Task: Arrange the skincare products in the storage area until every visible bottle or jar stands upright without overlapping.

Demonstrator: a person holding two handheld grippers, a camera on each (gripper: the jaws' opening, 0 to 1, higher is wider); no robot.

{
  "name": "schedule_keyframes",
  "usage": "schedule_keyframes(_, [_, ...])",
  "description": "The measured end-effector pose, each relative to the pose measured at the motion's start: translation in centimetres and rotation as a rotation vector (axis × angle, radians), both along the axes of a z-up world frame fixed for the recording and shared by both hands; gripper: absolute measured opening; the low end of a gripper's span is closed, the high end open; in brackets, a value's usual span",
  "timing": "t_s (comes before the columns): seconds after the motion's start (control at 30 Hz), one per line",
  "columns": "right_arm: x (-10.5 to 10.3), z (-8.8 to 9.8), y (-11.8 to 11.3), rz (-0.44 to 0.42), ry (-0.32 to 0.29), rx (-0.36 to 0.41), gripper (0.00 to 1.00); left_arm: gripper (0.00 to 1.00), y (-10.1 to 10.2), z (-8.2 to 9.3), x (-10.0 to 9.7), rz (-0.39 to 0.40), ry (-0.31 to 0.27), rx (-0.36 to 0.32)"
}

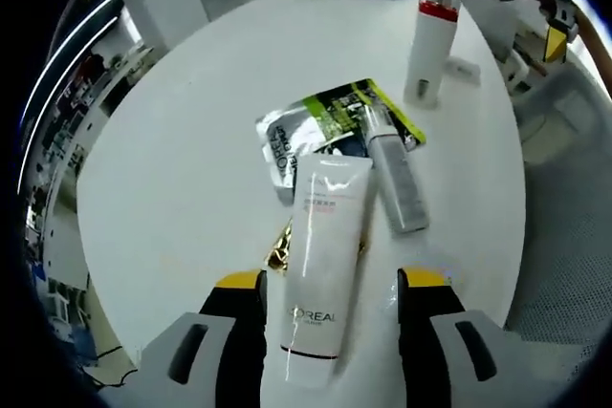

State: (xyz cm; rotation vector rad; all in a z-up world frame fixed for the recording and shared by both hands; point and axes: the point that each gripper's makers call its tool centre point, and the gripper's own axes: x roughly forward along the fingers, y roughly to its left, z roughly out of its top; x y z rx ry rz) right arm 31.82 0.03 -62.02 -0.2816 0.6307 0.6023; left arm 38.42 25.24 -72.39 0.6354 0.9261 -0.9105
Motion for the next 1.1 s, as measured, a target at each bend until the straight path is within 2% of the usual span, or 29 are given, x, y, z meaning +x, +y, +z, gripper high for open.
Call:
schedule_keyframes(0.23, [0.1,-0.2,-0.1,-0.001,0.009,-0.005,0.99,0.44,0.1,-0.8,0.6,-0.021,0.015,0.024])
schedule_keyframes(0.37, [0.2,-0.2,-0.2,-0.005,0.012,-0.006,0.99,0.36,-0.2,-1.2,0.8,-0.032,0.035,0.021])
schedule_keyframes(1.1, [-0.2,-0.8,-0.9,-0.033,0.029,-0.002,0.98,0.31,-0.3,-2.3,1.1,-0.041,0.081,0.056])
